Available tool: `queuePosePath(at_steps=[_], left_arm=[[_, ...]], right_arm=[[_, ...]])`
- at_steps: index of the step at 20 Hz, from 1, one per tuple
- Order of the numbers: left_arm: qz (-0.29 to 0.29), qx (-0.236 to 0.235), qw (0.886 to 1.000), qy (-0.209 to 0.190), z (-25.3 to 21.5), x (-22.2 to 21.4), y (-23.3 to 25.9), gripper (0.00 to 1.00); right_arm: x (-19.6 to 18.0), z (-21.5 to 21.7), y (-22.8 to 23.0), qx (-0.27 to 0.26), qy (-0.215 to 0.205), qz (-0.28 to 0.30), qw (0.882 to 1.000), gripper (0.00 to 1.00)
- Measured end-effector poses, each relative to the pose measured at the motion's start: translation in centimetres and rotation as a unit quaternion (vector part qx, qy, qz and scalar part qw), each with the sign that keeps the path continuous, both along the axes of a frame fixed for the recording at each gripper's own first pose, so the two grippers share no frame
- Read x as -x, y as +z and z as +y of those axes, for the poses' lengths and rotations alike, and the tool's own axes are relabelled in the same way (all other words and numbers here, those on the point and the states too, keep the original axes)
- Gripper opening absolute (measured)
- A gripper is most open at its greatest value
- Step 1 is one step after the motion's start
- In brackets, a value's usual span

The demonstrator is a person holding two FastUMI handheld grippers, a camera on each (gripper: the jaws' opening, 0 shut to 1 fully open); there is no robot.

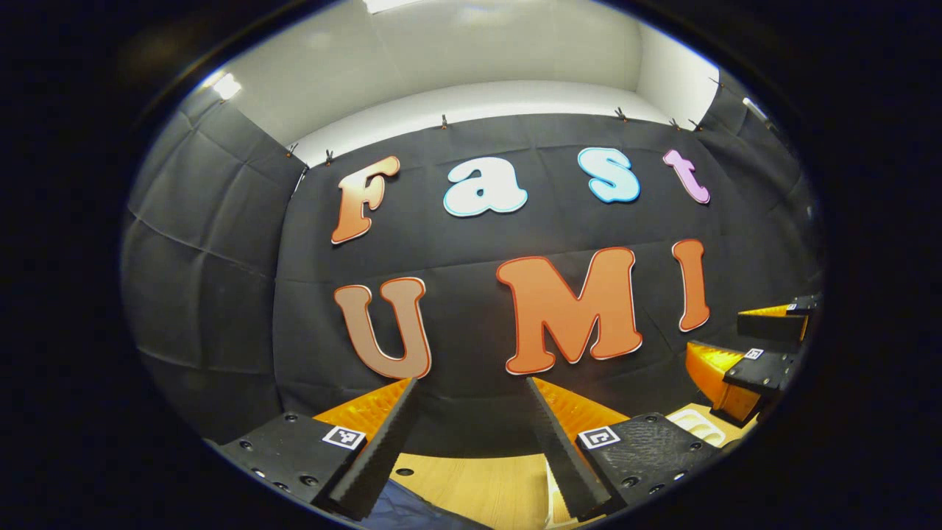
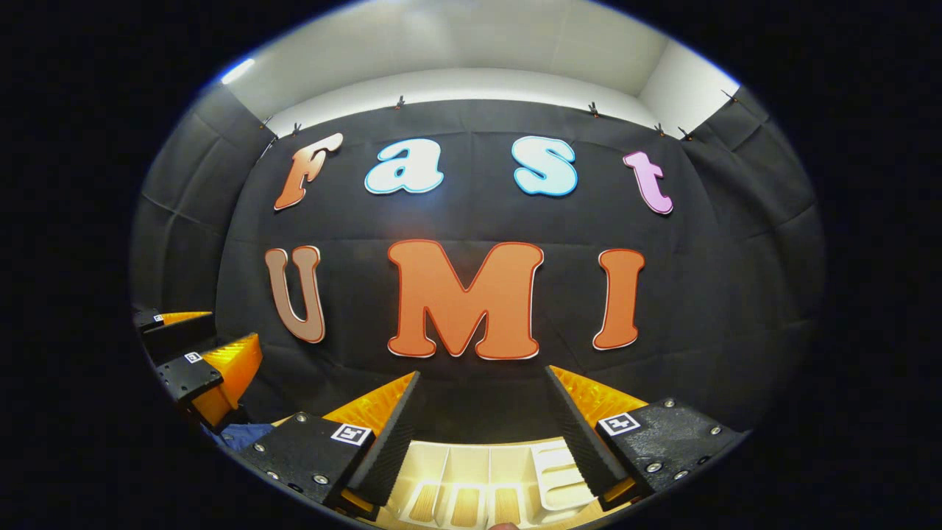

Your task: Open the schoolbag, grab two books from the bookshelf and put them into the schoolbag.

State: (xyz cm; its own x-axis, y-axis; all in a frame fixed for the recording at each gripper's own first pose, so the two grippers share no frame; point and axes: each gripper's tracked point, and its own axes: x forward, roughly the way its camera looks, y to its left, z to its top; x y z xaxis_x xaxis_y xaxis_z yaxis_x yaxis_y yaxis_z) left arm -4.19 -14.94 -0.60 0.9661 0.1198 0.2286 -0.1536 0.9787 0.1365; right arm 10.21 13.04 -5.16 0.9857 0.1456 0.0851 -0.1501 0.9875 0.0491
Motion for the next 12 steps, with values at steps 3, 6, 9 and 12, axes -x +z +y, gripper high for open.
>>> queuePosePath(at_steps=[3,6,9,12], left_arm=[[-0.008,0.01,1.0,-0.015,-0.21,-0.02,0.41,0.89],[-0.005,0.019,0.999,-0.031,-0.17,0.11,0.32,0.9],[-0.028,0.017,0.999,-0.019,-0.23,0.23,1.01,0.89],[-0.039,0.014,0.999,-0.007,-0.45,-0.04,0.92,0.92]], right_arm=[[0.25,0.15,0.08,0.006,0.001,-0.005,1.0,0.83],[0.58,0.43,-0.03,0.01,0.002,-0.009,1.0,1.0],[0.81,0.82,-0.25,0.016,0.007,-0.008,1.0,0.96],[0.95,0.96,-0.39,0.019,0.007,-0.008,1.0,0.96]])
